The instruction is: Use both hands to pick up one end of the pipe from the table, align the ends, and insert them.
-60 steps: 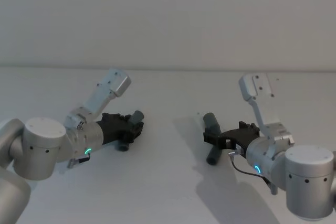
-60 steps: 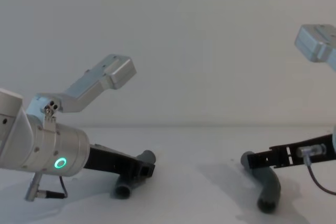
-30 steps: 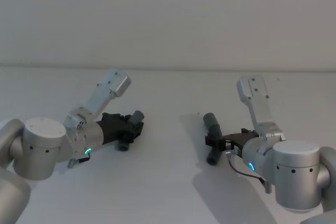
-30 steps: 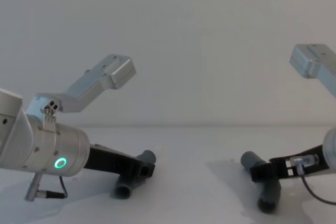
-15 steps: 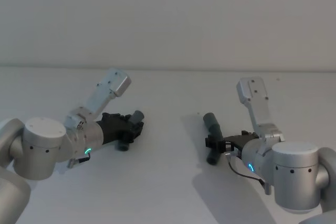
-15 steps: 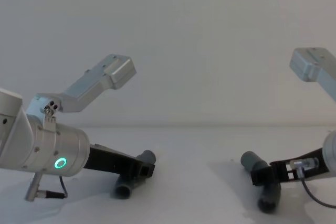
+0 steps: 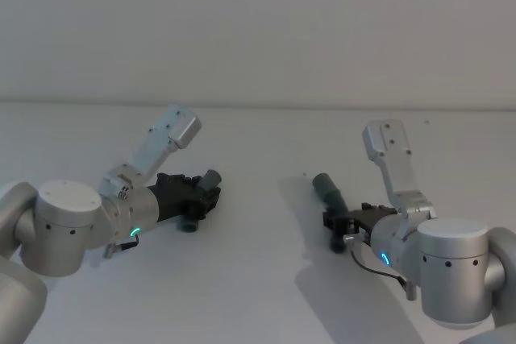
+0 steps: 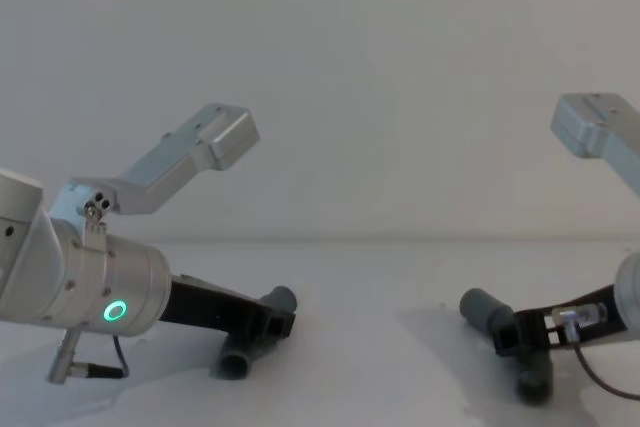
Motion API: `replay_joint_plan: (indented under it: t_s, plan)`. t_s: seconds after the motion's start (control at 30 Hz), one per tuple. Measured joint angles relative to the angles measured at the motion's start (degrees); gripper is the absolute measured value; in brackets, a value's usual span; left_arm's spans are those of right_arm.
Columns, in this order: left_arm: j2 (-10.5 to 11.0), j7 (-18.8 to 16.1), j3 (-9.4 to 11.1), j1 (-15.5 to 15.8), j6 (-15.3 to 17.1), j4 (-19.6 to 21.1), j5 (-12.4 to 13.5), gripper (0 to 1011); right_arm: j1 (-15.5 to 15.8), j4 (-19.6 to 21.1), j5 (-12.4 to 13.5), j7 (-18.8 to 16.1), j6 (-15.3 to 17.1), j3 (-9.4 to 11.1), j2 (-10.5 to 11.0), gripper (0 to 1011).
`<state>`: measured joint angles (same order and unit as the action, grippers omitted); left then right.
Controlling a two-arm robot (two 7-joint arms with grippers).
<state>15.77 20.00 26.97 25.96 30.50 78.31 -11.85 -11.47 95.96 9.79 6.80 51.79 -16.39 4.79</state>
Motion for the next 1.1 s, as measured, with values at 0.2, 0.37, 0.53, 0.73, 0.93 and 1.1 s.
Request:
replay_joint_plan:
  t_s: [0.2,0.37,0.53,0.73,0.93,1.1]
  plan:
    - [0.0,0.0,0.0,0.0,0.0,0.0,0.0,375,0.03,0.0,-0.03,-0.04,0.03,0.0,-0.04,479]
    - [0.0,0.0,0.0,0.0,0.0,0.0,0.0,375,0.06,0.01,-0.06,-0.07,0.06,0.0,-0.06,306]
    - [0.0,0.0,0.0,0.0,0.0,0.0,0.0,372,0.07,0.01,-0.08,-0.11,0.05,0.0,-0.06,188]
    - [0.0,0.0,0.0,0.0,0.0,0.0,0.0,375,0.07,0.01,-0.08,-0.13,0.06,0.0,-0.05,139]
    - [0.0,0.0,0.0,0.0,0.0,0.0,0.0,375,0.07,0.01,-0.09,-0.17,0.06,0.0,-0.04,133]
    - [-0.06,-0.05,-0.03,-0.03,0.0,0.03,0.04,372,0.1,0.01,-0.09,-0.78,-0.36,0.02,0.22,125]
